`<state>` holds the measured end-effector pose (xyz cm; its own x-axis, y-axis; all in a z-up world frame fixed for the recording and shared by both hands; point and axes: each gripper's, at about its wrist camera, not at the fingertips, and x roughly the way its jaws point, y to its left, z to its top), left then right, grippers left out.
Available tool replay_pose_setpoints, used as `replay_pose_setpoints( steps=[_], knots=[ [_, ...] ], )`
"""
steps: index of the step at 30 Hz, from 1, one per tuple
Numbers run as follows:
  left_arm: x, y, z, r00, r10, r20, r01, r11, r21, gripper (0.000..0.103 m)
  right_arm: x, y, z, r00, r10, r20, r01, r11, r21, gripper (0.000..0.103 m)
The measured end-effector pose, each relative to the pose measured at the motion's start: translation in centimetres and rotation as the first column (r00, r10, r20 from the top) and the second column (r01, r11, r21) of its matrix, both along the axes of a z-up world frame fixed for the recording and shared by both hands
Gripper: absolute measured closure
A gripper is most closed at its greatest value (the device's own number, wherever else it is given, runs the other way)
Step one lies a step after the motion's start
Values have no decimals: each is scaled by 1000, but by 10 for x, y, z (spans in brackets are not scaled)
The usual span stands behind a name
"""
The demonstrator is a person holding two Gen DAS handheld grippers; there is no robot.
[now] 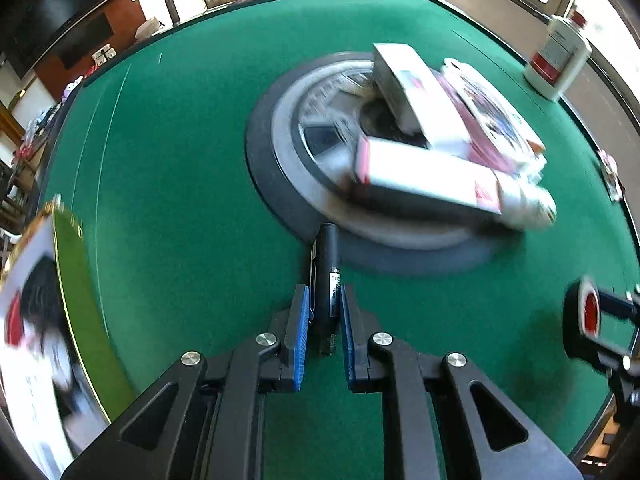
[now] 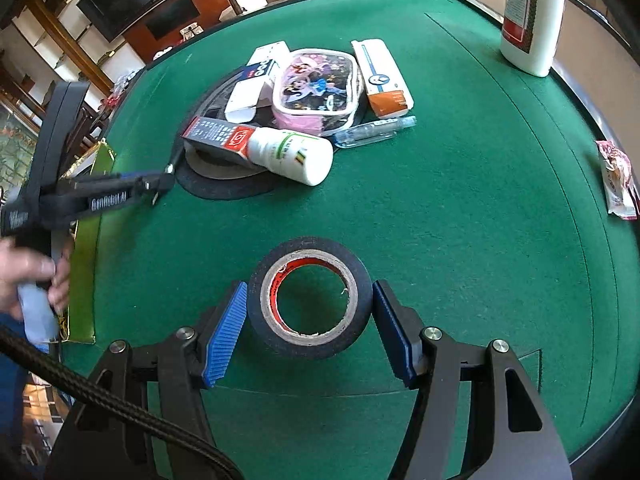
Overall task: Organize objects
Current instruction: 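Carry the tape roll and marker over the white tray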
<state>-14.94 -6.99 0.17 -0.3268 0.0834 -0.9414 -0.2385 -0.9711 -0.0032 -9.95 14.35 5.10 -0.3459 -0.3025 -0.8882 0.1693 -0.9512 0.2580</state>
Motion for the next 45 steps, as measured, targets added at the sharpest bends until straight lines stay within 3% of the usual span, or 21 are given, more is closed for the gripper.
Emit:
replay_pose_setpoints(
  steps=[6, 12, 32, 45],
  knots=[
    [53, 21, 1, 999, -29, -37, 28, 999, -36, 91, 7, -10, 1, 1000, 10, 7, -10, 1000, 0, 41],
    [93, 14, 8, 997, -42, -70, 39, 998, -48, 91, 14, -21, 6, 1000, 22, -1, -22, 1000, 8, 41],
    [134, -45, 76, 970, 23, -242, -32, 999, -34, 91, 36, -93, 37, 990, 125, -65, -123, 992, 21, 41],
    [167, -120, 90, 947, 144, -287, -161, 986, -38, 91, 52, -182, 58, 957, 266, -114, -265, 964, 19, 40]
  ],
)
